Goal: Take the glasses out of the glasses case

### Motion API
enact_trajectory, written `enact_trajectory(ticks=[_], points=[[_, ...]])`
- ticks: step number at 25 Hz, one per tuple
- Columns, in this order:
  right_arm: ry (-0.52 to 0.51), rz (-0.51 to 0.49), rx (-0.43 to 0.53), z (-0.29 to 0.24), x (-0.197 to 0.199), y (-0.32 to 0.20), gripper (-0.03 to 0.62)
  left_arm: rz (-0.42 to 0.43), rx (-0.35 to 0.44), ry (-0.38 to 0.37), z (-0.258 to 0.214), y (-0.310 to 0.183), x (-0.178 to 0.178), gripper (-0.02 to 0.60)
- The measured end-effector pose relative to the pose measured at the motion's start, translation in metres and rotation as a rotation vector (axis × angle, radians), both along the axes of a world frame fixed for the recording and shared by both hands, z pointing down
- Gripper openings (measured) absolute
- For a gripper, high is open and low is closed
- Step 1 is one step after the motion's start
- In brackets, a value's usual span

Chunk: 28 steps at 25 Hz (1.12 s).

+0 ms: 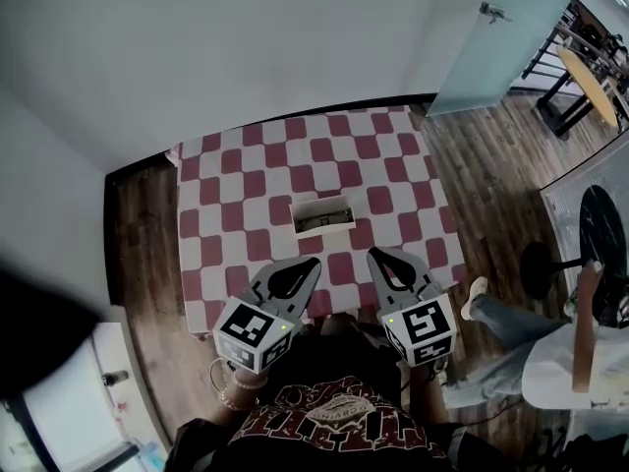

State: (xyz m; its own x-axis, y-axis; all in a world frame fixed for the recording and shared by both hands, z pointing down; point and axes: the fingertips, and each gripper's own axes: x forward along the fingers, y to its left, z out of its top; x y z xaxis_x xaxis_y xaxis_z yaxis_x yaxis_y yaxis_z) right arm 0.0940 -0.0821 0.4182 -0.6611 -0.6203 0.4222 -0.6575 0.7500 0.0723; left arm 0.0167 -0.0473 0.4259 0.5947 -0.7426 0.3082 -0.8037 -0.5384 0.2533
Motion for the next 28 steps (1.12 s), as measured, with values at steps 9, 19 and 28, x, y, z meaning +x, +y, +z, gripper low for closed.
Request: enact_trajectory(ticks=[9, 19, 28], points=[[0.021, -0.139, -0.041, 0.006, 0.012, -0.035, 0.020, -0.109, -0.018, -0.011, -0.007, -0.034, 0.014, 0.003], [0.013, -0.297, -0.075, 0.015, 0.013, -0.062, 0.020, -0.217, -0.033, -0.048, -0.011, -0.060, 0.030, 0.003], [0.029, -0.404, -0.086, 0.023, 0.018, -0.067, 0.020, -0.314, -0.053, -0.074, 0.000, -0.063, 0.032, 0.003]])
